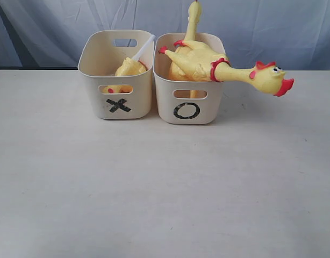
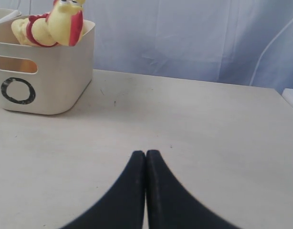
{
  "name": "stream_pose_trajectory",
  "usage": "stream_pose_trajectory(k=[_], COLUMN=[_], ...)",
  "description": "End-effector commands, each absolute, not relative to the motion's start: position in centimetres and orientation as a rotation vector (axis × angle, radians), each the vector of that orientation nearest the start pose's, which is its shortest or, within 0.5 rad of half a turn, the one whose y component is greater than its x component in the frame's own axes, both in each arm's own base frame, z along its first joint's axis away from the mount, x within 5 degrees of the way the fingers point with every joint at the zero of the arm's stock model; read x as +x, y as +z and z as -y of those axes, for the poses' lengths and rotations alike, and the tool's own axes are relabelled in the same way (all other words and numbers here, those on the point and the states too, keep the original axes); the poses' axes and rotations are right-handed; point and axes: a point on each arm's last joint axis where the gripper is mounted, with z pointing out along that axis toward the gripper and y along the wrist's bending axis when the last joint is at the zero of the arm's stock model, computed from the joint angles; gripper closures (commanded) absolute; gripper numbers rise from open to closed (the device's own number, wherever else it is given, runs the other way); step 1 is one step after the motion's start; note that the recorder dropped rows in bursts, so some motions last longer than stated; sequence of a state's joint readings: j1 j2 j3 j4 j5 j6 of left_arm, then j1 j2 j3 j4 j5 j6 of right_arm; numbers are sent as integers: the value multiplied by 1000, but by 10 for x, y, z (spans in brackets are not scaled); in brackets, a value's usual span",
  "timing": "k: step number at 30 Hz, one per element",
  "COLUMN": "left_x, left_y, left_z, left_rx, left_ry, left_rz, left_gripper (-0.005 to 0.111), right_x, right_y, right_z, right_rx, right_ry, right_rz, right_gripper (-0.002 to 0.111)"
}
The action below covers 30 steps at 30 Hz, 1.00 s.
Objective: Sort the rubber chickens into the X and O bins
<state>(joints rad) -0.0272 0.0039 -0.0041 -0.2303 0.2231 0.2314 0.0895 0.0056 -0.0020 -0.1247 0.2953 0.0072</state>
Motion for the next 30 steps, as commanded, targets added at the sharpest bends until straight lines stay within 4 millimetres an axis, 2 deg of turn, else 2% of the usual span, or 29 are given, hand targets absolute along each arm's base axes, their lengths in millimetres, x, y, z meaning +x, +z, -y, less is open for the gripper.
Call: stream_pose_trajectory(k=[1,30], left_x=[55,55], left_y=[194,194], left_z=[6,6], left_rx=[60,62], left_ry=[-70,-68], left_rz=[-1694,-1693], left_gripper=[107,107], right_x=[55,55], right_y=[187,187], right_z=[-3,-4], right_rx=[-187,-193], right_ry=[-38,-20], right_rz=[-1759,-1759], right_gripper=[108,108])
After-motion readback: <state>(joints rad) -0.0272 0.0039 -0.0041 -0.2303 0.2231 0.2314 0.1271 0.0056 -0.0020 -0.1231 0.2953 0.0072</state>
